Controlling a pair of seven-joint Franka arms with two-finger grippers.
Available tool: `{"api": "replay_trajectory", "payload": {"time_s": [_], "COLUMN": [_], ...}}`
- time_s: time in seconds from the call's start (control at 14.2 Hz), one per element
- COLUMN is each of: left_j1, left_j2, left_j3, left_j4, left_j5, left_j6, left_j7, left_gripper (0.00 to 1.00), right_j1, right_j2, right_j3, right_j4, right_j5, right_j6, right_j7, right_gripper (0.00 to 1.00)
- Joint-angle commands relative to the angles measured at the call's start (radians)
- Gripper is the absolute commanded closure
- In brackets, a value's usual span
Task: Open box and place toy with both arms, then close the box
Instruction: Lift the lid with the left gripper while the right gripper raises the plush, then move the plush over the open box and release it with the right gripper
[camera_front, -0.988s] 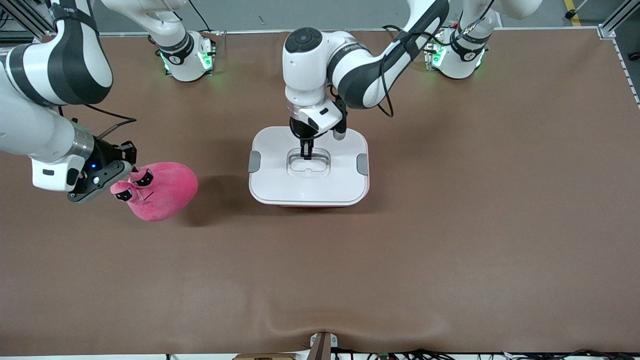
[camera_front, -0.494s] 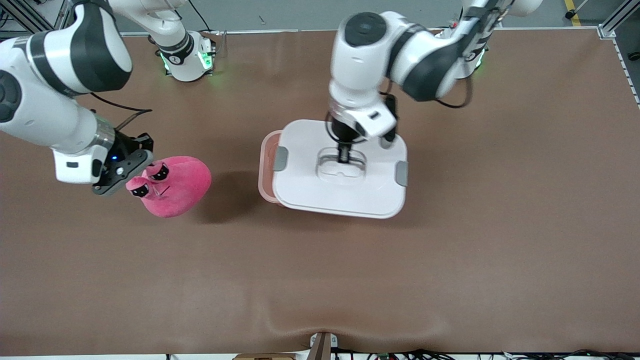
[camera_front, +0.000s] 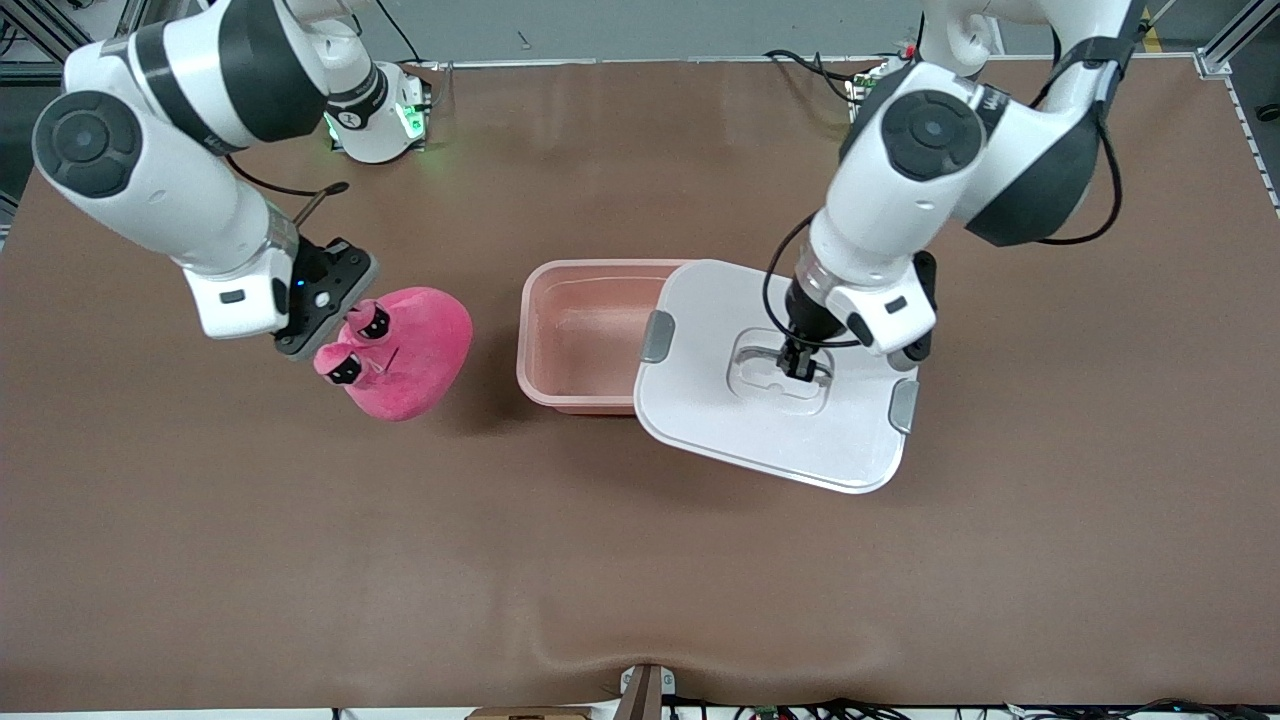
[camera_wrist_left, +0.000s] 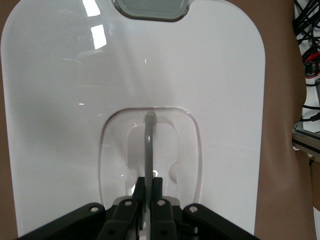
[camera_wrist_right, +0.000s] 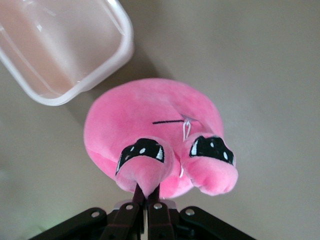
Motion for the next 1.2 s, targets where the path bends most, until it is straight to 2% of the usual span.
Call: {"api": "replay_trajectory", "payload": {"time_s": [0.0,0.42,0.85,1.13], "left_j1": [0.027,0.105,0.163,0.203], "left_j2": [-0.006,-0.006,0.017,0.029], "left_j3": [-0.004,0.001,0.001,0.001], "left_j4": [-0.003,0.009,0.021,0.023], "left_j5": [-0.052,-0.142,-0.177,-0.253], "left_j6": [-0.012,-0.013,-0.058,-0.064], "left_j7": [0.084,0.141,0.247,0.265], "left_gripper": [1.0,1.0,1.0,1.0], "right_j1": [0.058,0.185,0.259,0.299], "right_j2": [-0.032,-0.028,-0.018,0.0], "right_j3": [-0.005,-0.003,-0.005,-0.005], "right_j4": [-0.002,-0.002,-0.005,-0.004], "right_j5": [0.007,0.01,-0.009,-0.029], "right_j6": [-0.015,0.01,0.085,0.129], "right_j7": [-0.117,-0.235,-0.5,-0.523], "right_gripper": [1.0,1.0,1.0,1.0]}}
